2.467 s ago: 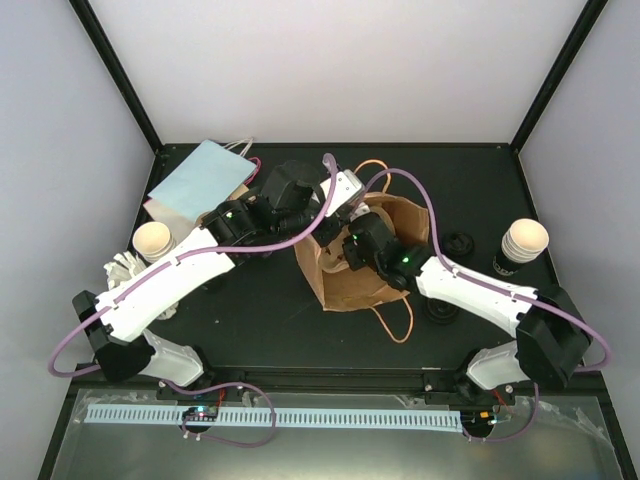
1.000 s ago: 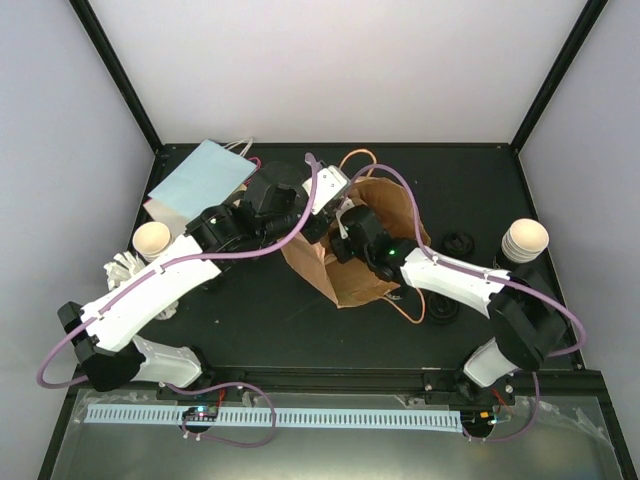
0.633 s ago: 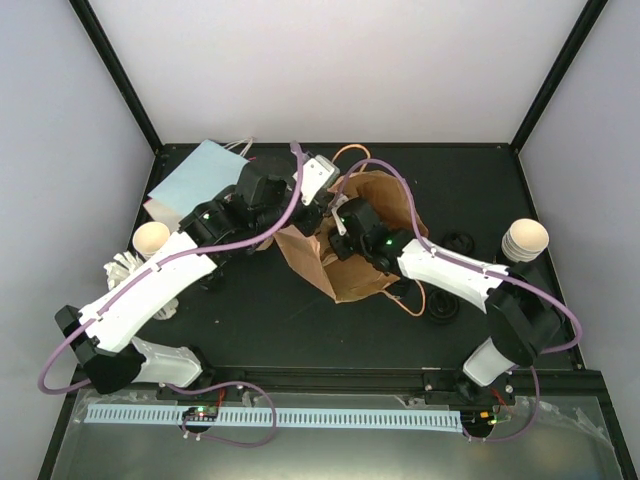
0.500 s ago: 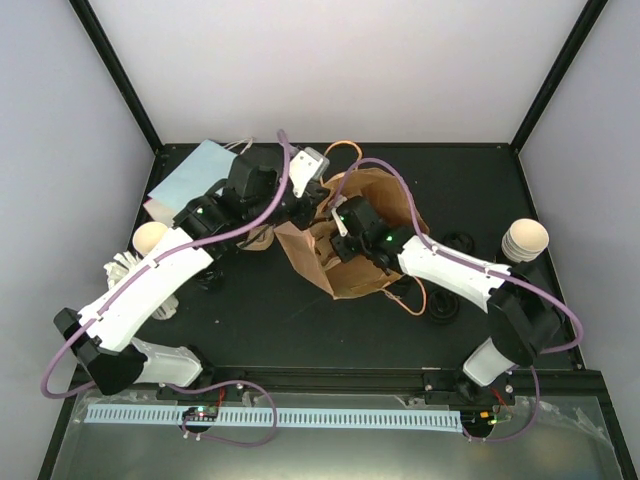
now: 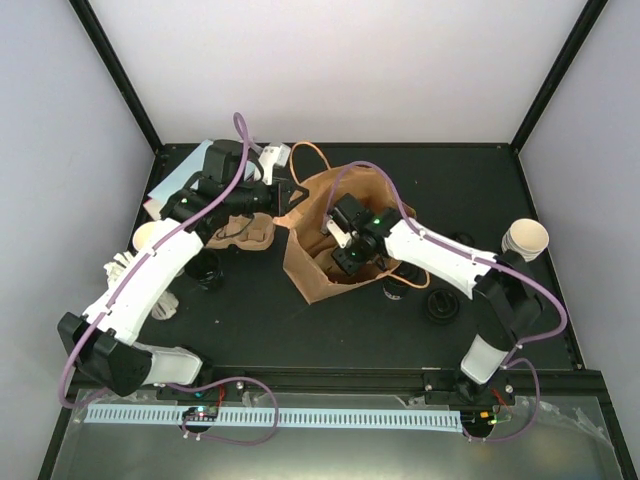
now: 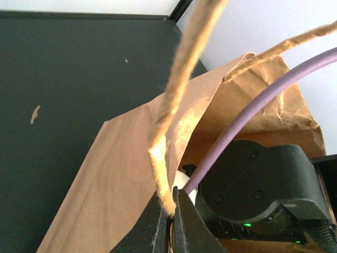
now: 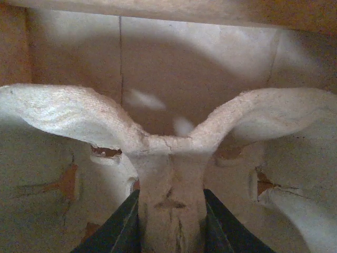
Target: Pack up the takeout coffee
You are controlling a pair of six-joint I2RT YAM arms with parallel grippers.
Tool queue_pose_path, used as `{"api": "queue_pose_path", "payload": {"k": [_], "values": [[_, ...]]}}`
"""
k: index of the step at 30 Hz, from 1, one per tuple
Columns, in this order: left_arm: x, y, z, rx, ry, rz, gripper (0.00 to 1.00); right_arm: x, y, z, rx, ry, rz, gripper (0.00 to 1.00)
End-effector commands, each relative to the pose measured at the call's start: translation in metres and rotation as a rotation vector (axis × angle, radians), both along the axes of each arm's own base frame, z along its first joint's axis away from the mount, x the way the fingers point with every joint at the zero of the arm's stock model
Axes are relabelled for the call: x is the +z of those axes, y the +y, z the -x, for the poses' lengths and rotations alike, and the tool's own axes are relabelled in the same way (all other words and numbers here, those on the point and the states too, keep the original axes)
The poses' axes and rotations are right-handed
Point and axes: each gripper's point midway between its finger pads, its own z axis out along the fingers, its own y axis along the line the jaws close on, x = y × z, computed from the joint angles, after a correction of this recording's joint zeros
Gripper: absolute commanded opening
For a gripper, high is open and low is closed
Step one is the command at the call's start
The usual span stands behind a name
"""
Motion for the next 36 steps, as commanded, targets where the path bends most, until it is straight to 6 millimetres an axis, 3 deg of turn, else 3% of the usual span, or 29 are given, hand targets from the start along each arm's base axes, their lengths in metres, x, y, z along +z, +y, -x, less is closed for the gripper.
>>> {"api": "queue_pose_path", "payload": {"k": [1, 9, 16, 23, 33, 34, 36], "values": [[0.024, 0.001, 0.003, -0.028, 0.001, 0.135, 0.02, -0.018, -0.006, 0.018, 0.051, 0.141, 0.078, 0.26], [0.006, 0.016, -0.007, 0.006, -0.026, 0.046, 0.02, -0.037, -0.003, 0.016, 0.058, 0.195, 0.141, 0.27], [-0.003, 0.02, -0.011, -0.005, -0.058, -0.034, 0.04, -0.058, 0.012, 0.005, 0.042, 0.185, 0.128, 0.27], [-0.005, 0.021, -0.015, -0.002, -0.069, -0.063, 0.04, -0.085, 0.006, -0.01, -0.018, 0.139, 0.184, 0.28], [-0.005, 0.02, -0.018, -0.008, -0.068, -0.072, 0.04, -0.092, 0.007, -0.008, -0.022, 0.115, 0.176, 0.31], [-0.004, 0.02, -0.017, -0.01, -0.069, -0.07, 0.04, -0.091, 0.007, -0.007, -0.02, 0.114, 0.172, 0.35], [-0.004, 0.02, -0.016, -0.015, -0.063, -0.068, 0.04, -0.088, 0.009, -0.004, -0.011, 0.119, 0.156, 0.78]]}}
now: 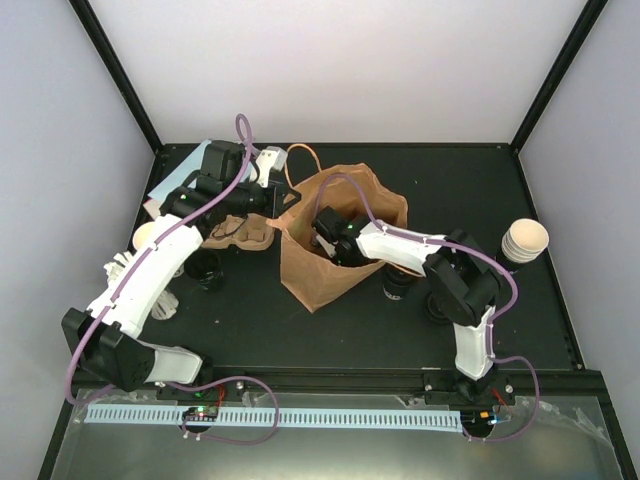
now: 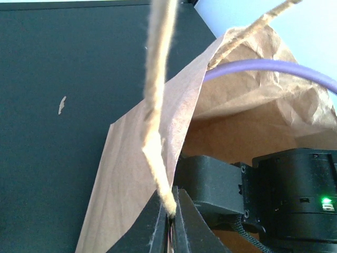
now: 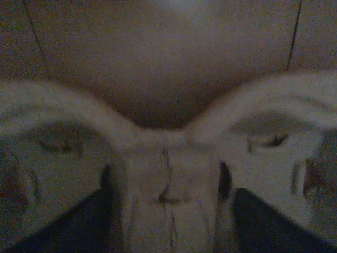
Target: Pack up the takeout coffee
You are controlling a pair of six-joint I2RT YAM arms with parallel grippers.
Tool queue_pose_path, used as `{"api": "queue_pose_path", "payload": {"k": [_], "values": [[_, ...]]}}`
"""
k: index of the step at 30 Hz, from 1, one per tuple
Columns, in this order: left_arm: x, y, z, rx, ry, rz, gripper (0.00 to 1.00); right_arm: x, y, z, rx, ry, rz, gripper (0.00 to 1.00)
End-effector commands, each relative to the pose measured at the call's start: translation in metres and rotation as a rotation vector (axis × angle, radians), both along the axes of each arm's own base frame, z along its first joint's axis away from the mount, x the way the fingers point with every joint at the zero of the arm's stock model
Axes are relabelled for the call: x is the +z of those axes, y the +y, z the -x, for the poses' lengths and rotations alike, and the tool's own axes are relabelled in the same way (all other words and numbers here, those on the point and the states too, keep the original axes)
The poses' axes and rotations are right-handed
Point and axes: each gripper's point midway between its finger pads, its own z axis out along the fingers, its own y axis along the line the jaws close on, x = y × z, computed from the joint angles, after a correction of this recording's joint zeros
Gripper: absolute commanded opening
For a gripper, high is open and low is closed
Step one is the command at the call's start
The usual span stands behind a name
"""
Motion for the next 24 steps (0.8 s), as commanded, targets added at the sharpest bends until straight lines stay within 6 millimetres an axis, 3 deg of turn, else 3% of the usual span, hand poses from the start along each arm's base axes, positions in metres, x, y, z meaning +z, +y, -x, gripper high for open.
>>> {"api": "queue_pose_path", "payload": {"k": [1, 9, 12, 24], "values": [[0.027, 0.001, -0.007, -0.002, -0.075, 0.018, 0.04, -0.005, -0.004, 0.007, 0.003, 0.011, 0.01, 0.86], [0.029, 0.001, -0.003, -0.01, -0.076, 0.019, 0.05, 0.022, -0.003, 0.004, 0.009, -0.035, -0.01, 0.96], [0.026, 0.0, -0.002, -0.021, -0.068, 0.011, 0.05, 0.044, 0.001, 0.004, 0.013, -0.071, -0.047, 1.0], [0.023, 0.003, 0.001, -0.037, -0.07, -0.036, 0.05, 0.145, 0.012, -0.003, 0.01, -0.224, -0.216, 1.0]]}}
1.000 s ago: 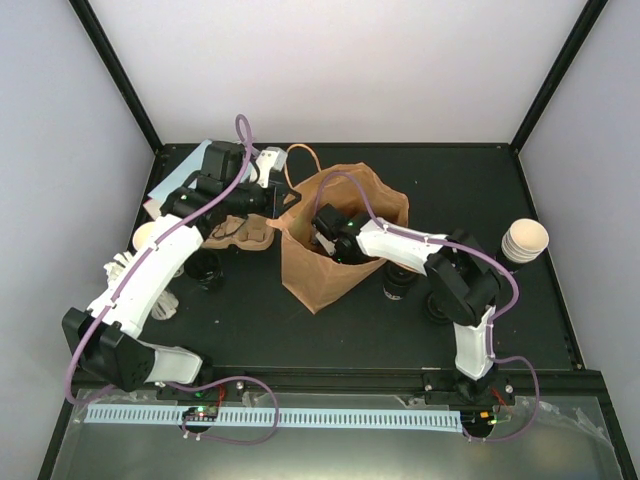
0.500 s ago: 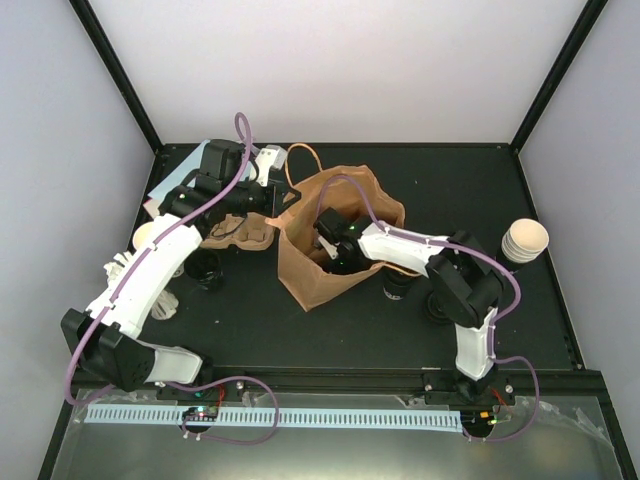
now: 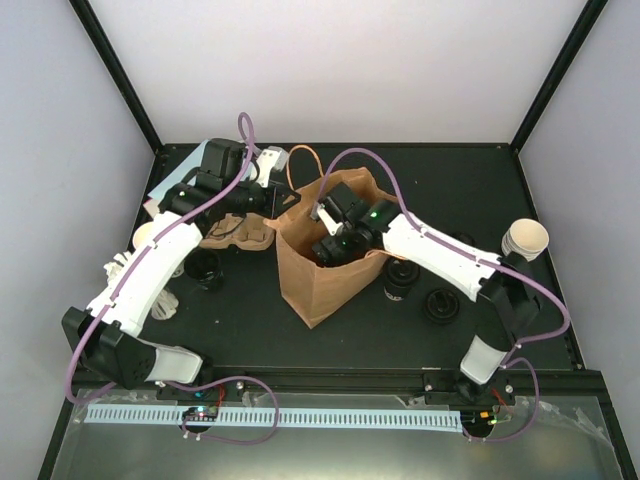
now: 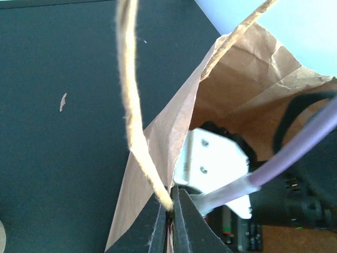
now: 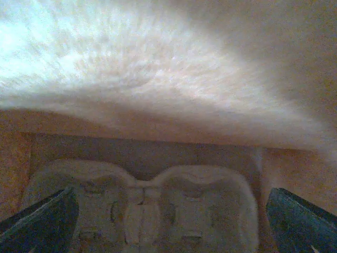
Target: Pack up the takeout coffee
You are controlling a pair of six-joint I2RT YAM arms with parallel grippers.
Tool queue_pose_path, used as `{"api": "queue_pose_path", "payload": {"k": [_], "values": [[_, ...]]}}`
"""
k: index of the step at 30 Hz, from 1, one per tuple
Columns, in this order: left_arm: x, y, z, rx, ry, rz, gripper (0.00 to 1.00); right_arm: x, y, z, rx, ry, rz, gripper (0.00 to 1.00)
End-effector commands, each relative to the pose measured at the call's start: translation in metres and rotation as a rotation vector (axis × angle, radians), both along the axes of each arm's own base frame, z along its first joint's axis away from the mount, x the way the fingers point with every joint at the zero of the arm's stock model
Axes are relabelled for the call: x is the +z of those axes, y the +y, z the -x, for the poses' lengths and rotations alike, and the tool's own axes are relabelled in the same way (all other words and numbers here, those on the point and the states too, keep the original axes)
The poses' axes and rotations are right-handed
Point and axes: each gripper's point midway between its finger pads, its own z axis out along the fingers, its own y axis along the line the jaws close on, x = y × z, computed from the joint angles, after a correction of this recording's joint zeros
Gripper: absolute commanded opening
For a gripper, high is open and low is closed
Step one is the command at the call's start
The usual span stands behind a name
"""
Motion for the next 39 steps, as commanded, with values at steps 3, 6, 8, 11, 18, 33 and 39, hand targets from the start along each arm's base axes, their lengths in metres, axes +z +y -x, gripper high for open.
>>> {"api": "queue_pose_path", "payload": {"k": [3, 6, 8, 11, 18, 33, 39], "values": [[0.023, 0.003, 0.0, -0.021, -0.085, -0.027, 0.05, 0.068, 0.003, -0.005, -0.015, -0.118, -0.115, 1.0], [0.021, 0.003, 0.001, -0.03, -0.092, -0.056, 0.06, 0.102, 0.002, -0.01, -0.039, -0.195, -0.176, 1.0], [0.02, 0.005, 0.002, -0.023, -0.101, -0.074, 0.06, 0.128, 0.0, -0.011, -0.052, -0.248, -0.228, 0.99], [0.022, 0.007, 0.003, -0.02, -0.137, -0.087, 0.05, 0.16, -0.004, -0.01, -0.067, -0.307, -0.288, 0.98], [0.029, 0.007, 0.006, -0.034, -0.193, -0.095, 0.05, 0.228, -0.036, 0.0, -0.171, -0.438, -0.406, 0.98], [0.052, 0.003, 0.026, -0.092, -0.377, -0.149, 0.06, 0.201, -0.137, 0.03, -0.527, -0.427, -0.25, 1.0], [0.056, 0.0, 0.039, -0.098, -0.441, -0.175, 0.06, 0.168, -0.15, 0.054, -0.516, -0.386, -0.32, 1.0]]}}
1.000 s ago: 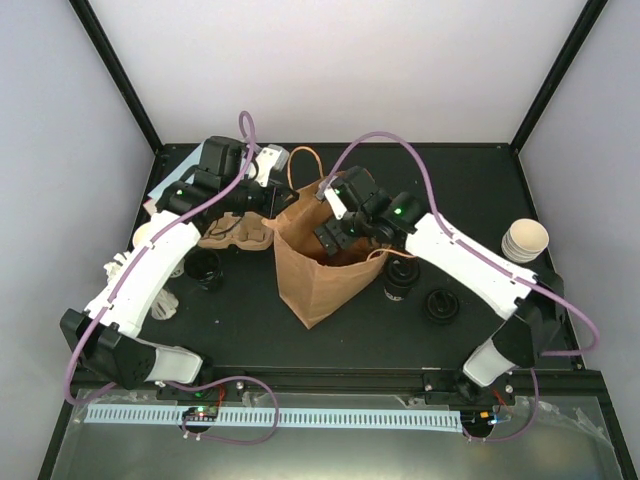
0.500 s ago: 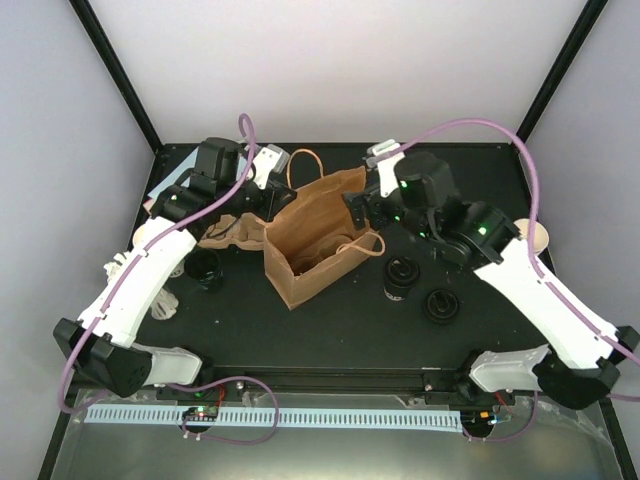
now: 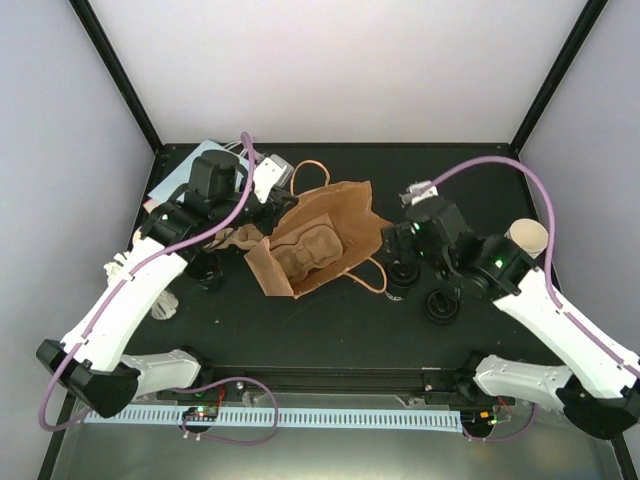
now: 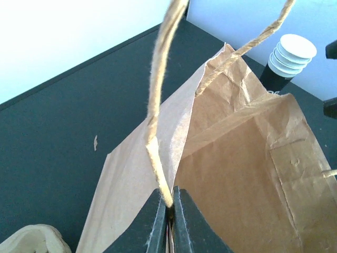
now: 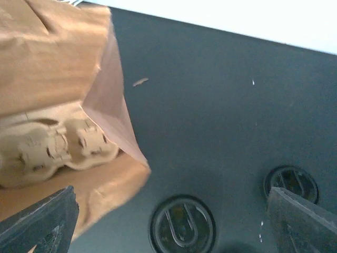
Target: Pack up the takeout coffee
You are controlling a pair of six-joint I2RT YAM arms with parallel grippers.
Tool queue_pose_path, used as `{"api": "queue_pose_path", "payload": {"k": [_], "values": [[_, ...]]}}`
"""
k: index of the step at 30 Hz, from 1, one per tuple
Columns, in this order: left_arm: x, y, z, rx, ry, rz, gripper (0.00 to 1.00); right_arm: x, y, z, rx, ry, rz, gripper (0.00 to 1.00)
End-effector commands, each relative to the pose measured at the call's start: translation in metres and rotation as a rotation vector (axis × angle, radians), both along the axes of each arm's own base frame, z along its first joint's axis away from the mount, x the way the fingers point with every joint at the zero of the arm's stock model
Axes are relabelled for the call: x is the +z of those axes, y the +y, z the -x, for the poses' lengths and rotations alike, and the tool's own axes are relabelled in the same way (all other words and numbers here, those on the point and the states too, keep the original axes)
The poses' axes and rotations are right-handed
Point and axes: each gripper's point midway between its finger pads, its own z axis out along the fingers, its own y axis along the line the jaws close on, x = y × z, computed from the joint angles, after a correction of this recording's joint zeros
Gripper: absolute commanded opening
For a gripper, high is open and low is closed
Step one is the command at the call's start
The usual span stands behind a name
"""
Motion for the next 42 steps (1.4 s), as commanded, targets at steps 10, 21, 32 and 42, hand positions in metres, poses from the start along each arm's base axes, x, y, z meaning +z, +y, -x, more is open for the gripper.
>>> {"api": "queue_pose_path", "payload": {"k": [10, 21, 32, 42], "values": [[0.004, -0.007, 0.02, -0.005, -0.164, -0.049, 0.06, -0.077, -0.038, 0.051, -0.137, 0.244, -0.055, 1.0], [0.003, -0.006, 0.032, -0.004, -0.205, -0.05, 0.06, -0.139, -0.02, 0.065, -0.069, 0.494, 0.021, 1.0], [0.006, 0.001, 0.034, 0.013, -0.238, -0.058, 0.06, -0.15, -0.023, 0.033, -0.09, 0.504, 0.032, 0.9], [0.007, 0.0, 0.033, 0.014, -0.239, -0.056, 0.06, -0.164, -0.023, 0.019, -0.11, 0.511, 0.092, 0.88]]}}
